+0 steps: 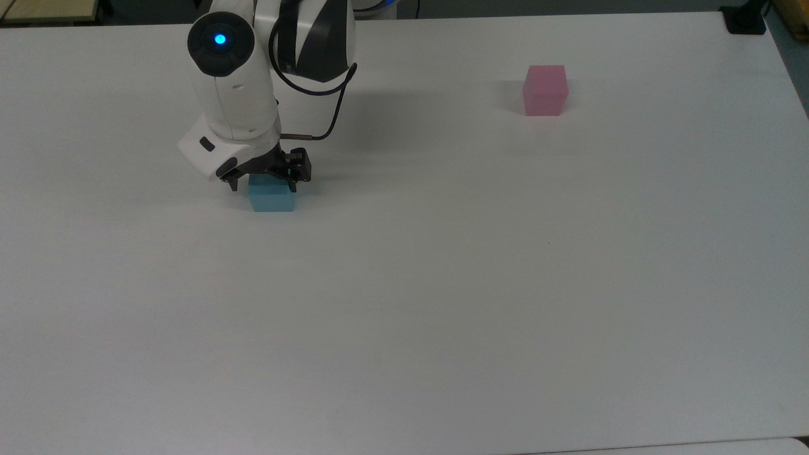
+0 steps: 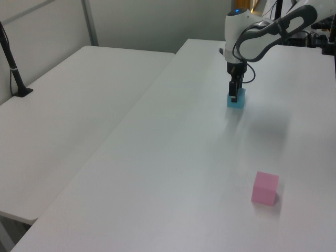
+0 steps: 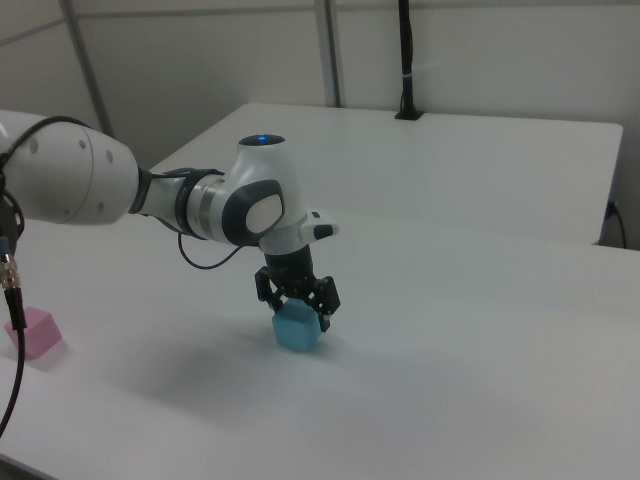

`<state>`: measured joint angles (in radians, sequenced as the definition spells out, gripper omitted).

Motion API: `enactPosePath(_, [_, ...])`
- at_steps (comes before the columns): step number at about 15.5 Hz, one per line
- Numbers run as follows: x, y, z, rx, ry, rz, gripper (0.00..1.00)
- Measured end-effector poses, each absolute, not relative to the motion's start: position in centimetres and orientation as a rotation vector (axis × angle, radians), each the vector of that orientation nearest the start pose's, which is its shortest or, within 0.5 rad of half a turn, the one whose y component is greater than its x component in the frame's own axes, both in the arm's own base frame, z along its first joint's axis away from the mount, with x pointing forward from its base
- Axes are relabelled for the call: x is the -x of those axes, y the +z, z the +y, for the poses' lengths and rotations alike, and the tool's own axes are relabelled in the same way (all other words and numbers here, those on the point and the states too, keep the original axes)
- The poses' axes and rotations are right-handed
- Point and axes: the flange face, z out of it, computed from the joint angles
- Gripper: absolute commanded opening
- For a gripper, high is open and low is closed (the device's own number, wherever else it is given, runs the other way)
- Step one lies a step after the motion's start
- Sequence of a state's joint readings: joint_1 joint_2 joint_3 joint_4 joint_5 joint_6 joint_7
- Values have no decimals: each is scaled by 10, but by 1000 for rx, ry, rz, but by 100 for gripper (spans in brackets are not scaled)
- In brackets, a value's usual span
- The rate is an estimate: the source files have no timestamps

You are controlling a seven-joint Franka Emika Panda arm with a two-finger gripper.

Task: Put blue cube on pink cube
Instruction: 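Close the gripper on the light-blue cube, then lift the light-blue cube and carry it toward the pink cube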

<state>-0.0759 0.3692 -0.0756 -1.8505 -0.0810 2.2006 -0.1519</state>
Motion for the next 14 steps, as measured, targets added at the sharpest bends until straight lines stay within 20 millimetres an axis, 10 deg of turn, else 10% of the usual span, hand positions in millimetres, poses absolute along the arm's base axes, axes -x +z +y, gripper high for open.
enactPosePath(3, [-628,318,-94,3228,43,-93,18])
enactPosePath(8, [-632,333,-94,3231,19,-92,16])
enactPosePath(14, [-634,479,-88,3231,53,-67,18])
